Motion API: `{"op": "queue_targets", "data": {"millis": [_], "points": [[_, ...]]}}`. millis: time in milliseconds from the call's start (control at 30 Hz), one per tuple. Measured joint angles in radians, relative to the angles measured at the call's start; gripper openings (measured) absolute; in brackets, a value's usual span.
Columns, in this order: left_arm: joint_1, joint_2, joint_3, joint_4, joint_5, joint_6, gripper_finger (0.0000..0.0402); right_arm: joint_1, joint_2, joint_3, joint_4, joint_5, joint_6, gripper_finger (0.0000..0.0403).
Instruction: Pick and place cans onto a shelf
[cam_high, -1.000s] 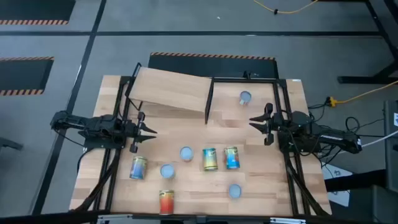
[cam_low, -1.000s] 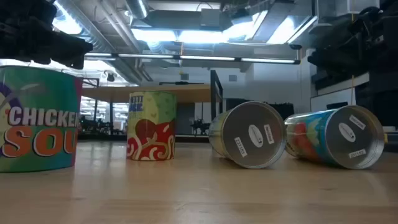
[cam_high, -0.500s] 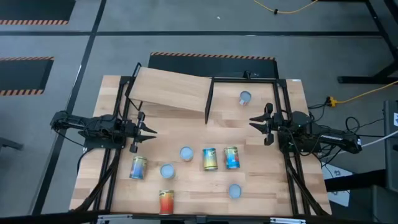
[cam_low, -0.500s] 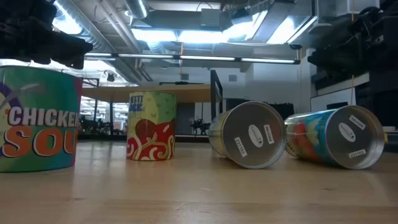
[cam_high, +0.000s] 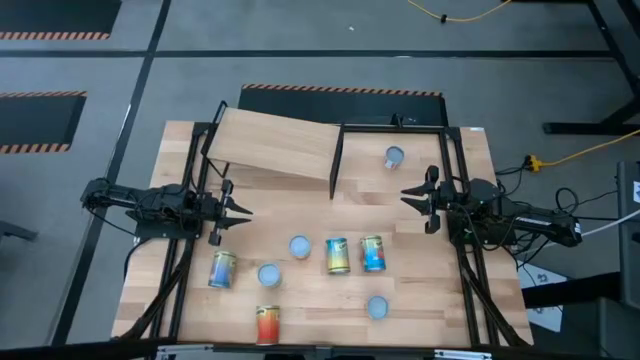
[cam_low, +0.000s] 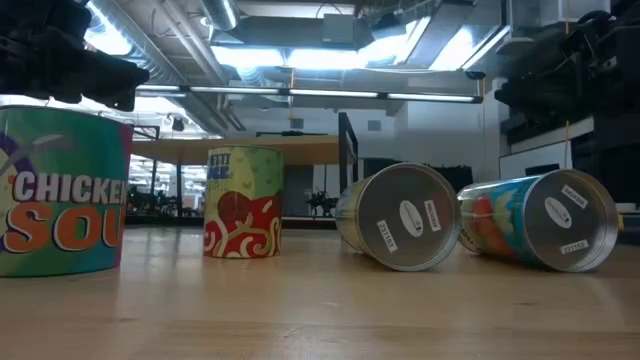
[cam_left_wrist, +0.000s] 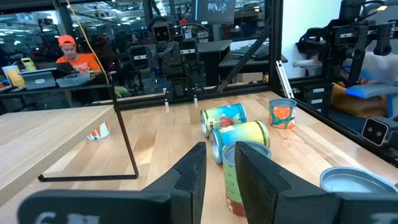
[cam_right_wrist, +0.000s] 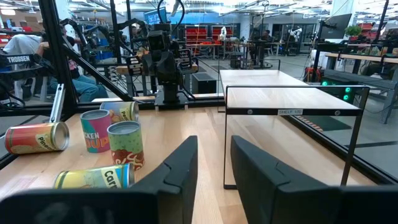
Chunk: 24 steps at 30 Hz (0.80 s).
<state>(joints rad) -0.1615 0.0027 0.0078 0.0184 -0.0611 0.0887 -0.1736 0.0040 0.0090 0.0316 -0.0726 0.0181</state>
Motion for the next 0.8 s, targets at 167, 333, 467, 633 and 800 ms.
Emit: {"op": "queue_targets", "data": {"millis": [167,333,467,633,800], "points": [[0.000,0.000,0.000,0.000,0.000,0.000,0.0078,0.000,0.000,0.000,0.000,0.000,0.000,0.0101],[0.000,0.000,0.000,0.000,0.000,0.000,0.0078,0.000,0.000,0.000,0.000,0.000,0.000,0.0101],[0.000,0.000,0.000,0.000,0.000,0.000,0.0078,0.000,0.000,0.000,0.000,0.000,0.000,0.0101],[0.000,0.000,0.000,0.000,0.000,0.000,0.0078,0.000,0.000,0.000,0.000,0.000,0.000,0.0101],[0.000,0.000,0.000,0.000,0.000,0.000,0.0078,0.000,0.000,0.000,0.000,0.000,0.000,0.0101]]}}
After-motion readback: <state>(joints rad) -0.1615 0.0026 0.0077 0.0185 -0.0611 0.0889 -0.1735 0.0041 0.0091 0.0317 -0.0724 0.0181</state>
